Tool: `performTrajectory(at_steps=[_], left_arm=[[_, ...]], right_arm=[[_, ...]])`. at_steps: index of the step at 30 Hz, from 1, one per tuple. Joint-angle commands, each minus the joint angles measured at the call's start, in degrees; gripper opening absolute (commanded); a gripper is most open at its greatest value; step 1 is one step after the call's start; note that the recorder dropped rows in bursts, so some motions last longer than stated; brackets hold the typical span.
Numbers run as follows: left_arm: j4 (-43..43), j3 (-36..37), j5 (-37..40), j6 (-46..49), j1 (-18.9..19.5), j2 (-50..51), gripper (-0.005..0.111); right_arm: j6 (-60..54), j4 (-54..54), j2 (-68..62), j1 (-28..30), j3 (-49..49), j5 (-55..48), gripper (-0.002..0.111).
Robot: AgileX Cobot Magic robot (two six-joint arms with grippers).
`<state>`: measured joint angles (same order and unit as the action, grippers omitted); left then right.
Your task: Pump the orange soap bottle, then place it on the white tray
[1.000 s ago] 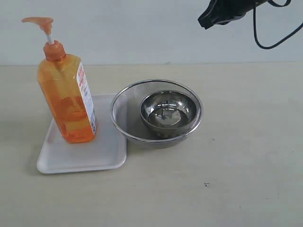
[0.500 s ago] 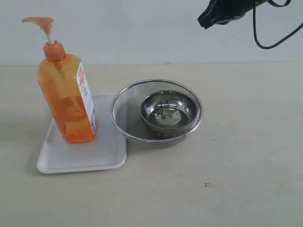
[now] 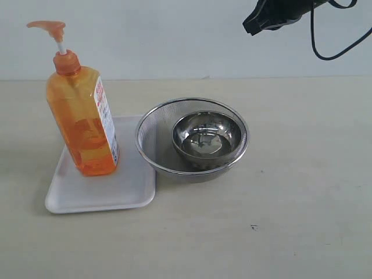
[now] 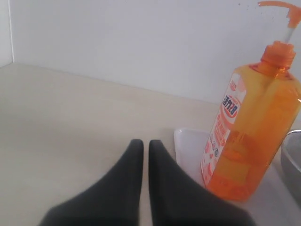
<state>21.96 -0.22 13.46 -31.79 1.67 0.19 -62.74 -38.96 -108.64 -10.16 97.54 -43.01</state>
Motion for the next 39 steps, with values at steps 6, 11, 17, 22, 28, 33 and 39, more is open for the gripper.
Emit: performTrajectory(at_steps=[6,11,17,22,28,33,39], left_arm=[[-1.61,0.22,4.79,-0.38,-0.36,-0.19,0.005],[-1.61,0.22,4.8,-0.12,-0.36,-0.19,0.005],[-2.65,0.22,4.58,0.53,-0.36,-0.19,0.005],[-8.09,0.22,3.63,10.45,-0.36,-0.19,0.005],[-18.02,0.22,2.42,21.51,-0.36,-0.19,0.005],[-21.96,0.22,2.79,21.51,-0.36,-0.19,0.005],[-27.58,0.22,2.91,32.22,-0.36,-0.19,0.005]], right_arm=[[-0.13,-0.09,0.8,0.44,0.22,0.3,0.0],[-0.13,-0.09,0.8,0.44,0.22,0.3,0.0],[-0.13,-0.09,0.8,0.44,0.22,0.3,0.0],[-0.13,-0.09,0.8,0.44,0.22,0.3,0.0],[-0.13,-0.09,0.8,0.44,0.22,0.3,0.0],[-0.13,-0.09,0.8,0.44,0.22,0.3,0.0],[-0.13,-0.09,0.8,0.44,0.22,0.3,0.0]])
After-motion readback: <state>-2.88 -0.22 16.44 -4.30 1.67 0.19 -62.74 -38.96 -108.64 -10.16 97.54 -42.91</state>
